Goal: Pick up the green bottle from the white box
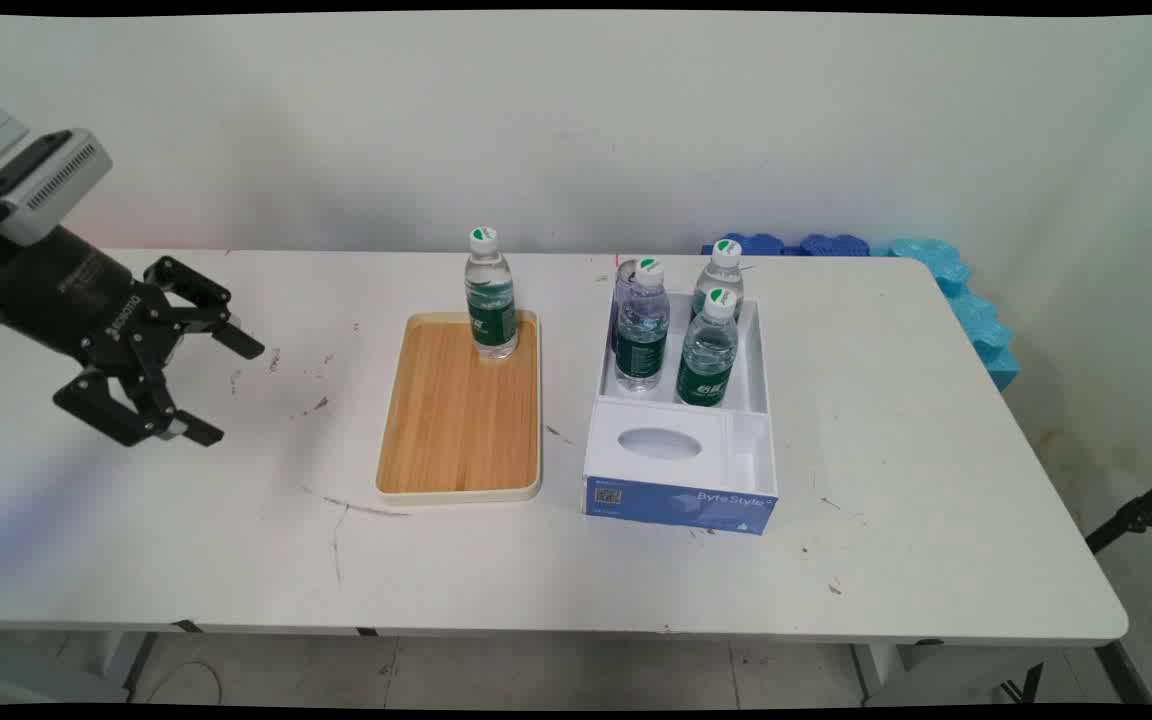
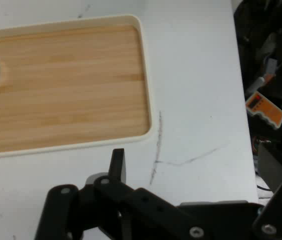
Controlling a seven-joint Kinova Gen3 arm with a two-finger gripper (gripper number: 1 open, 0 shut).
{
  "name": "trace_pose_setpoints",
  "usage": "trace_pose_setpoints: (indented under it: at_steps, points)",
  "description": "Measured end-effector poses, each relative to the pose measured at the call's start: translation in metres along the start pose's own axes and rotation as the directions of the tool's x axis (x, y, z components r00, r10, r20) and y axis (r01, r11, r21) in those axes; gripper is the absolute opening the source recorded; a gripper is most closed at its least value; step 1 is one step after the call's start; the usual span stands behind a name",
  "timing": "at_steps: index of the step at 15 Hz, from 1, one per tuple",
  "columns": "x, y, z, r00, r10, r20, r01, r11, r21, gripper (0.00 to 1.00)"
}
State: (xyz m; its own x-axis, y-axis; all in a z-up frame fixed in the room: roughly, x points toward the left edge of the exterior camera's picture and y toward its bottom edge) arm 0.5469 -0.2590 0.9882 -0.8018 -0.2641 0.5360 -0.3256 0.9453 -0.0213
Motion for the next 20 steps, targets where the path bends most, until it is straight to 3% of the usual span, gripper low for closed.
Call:
trace_pose_setpoints:
  at_steps: [5, 11, 20]
  points:
    - [0.032, -0.016, 0.015, 0.999, -0.048, -0.007, 0.048, 0.998, 0.050, 1.00]
    - [0.096, -0.054, 0.066, 0.994, -0.096, -0.055, 0.102, 0.987, 0.122, 1.00]
    - [0.177, -0.111, 0.150, 0.993, -0.053, -0.107, 0.073, 0.980, 0.185, 1.00]
